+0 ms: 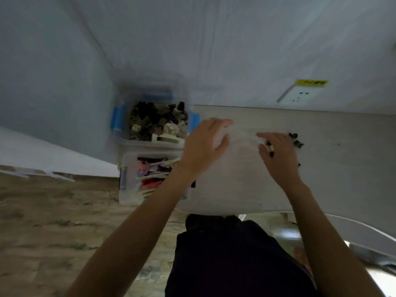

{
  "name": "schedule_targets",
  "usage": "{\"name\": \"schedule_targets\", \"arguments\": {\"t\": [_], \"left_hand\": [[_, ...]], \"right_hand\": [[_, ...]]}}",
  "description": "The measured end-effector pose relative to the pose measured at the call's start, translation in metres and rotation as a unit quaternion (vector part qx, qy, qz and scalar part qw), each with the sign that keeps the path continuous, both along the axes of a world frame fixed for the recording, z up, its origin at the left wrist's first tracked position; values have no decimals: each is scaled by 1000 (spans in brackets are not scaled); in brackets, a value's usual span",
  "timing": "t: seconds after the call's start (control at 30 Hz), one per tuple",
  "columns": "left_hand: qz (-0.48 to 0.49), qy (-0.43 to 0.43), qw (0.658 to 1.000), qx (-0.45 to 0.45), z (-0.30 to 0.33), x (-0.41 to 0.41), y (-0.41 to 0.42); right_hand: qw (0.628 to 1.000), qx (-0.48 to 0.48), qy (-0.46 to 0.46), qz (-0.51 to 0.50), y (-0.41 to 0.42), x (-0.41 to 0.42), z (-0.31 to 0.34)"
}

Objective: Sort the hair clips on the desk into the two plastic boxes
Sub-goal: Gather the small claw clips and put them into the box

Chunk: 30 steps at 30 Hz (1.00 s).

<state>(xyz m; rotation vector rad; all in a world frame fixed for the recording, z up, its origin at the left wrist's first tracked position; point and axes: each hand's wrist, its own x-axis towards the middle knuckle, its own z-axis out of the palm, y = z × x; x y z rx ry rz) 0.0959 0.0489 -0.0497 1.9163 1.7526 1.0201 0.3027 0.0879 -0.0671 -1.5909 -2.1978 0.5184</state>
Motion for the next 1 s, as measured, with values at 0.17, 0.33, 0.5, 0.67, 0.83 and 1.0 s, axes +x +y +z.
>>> {"name": "schedule_targets", "arguments": {"t": [0.17, 0.33, 0.5, 0.67, 0.83, 1.0], "left_hand": [[-109, 47, 954, -273, -33, 65, 39], [-156, 173, 907, -352, -58, 137, 66], [-114, 216, 905, -349, -73, 169, 82], [-45, 109, 941, -319, -85, 170, 77], [-33, 20, 943, -329, -80, 176, 69], [-32, 17, 939, -342, -81, 179, 77]], "right_hand": [[952, -199, -59, -224, -6, 102, -27], [949, -238, -98, -185, -5, 120, -47], [956, -245, -127, -98, 42, 126, -55], [967, -243, -68, -29, 54, 122, -57], [969, -241, -3, -47, 39, 106, -59], [965, -253, 32, -63, 43, 102, -54]]}}
